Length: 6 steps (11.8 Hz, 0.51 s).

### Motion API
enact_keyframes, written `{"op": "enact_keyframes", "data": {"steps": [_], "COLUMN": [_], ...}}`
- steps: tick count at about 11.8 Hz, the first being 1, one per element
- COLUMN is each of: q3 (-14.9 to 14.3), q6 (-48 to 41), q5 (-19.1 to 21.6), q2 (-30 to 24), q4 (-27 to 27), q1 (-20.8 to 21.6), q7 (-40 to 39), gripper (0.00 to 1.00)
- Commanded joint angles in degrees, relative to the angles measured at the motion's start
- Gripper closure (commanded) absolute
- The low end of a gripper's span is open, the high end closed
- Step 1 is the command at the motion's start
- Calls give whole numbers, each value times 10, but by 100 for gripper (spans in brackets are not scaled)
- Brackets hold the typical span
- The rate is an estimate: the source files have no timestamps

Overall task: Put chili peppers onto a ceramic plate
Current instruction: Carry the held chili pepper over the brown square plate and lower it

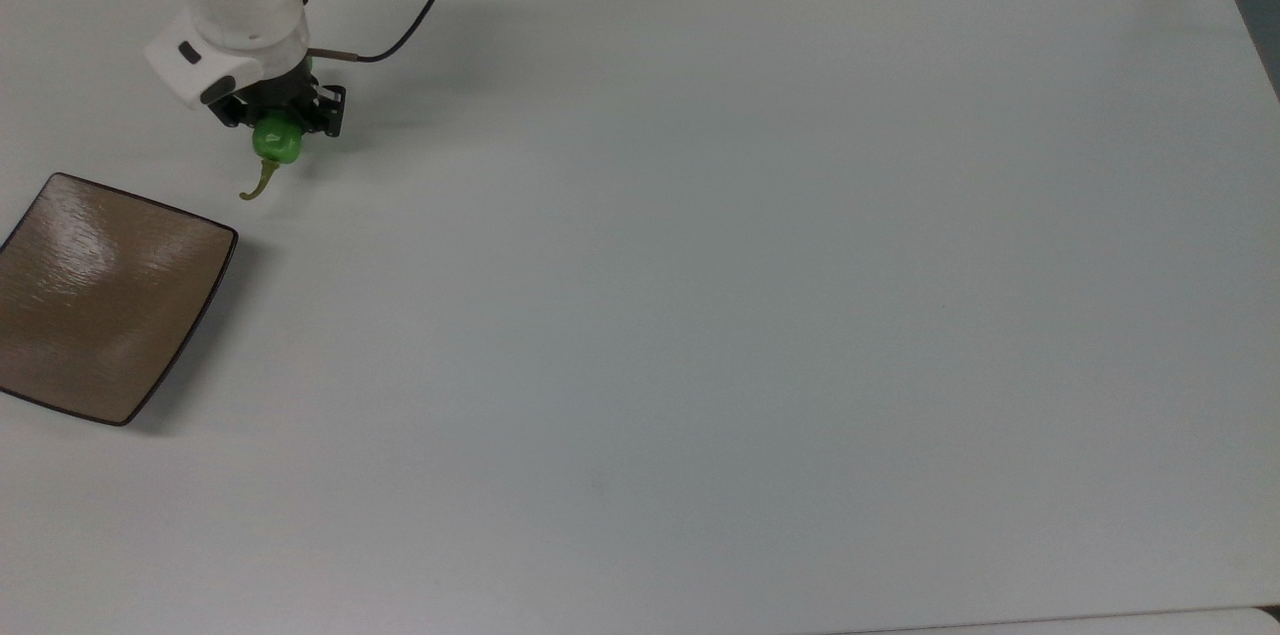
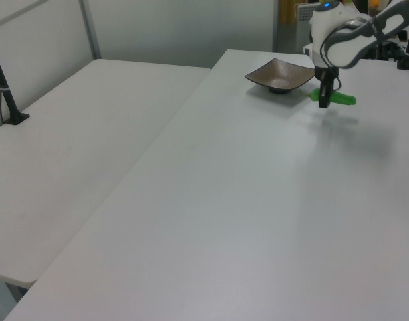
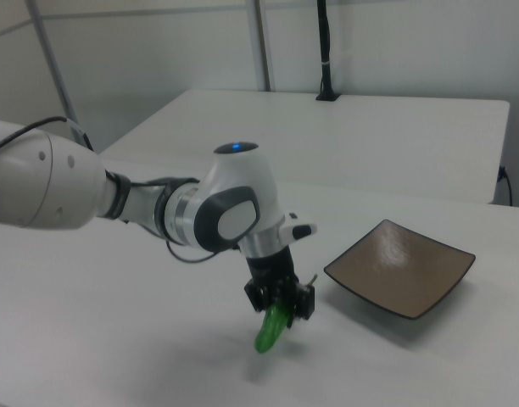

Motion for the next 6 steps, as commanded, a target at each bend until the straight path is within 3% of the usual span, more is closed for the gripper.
{"op": "enact_keyframes", "data": {"steps": [1,4,6], "q3": [2,1,1], "q6": [9,9,9], "q5": [65,140,163], "q2": [2,35,60], "q4": [53,137,177], "q1": [2,0,-2], "q7": [-3,-2,-1], "gripper": [88,88,86]}}
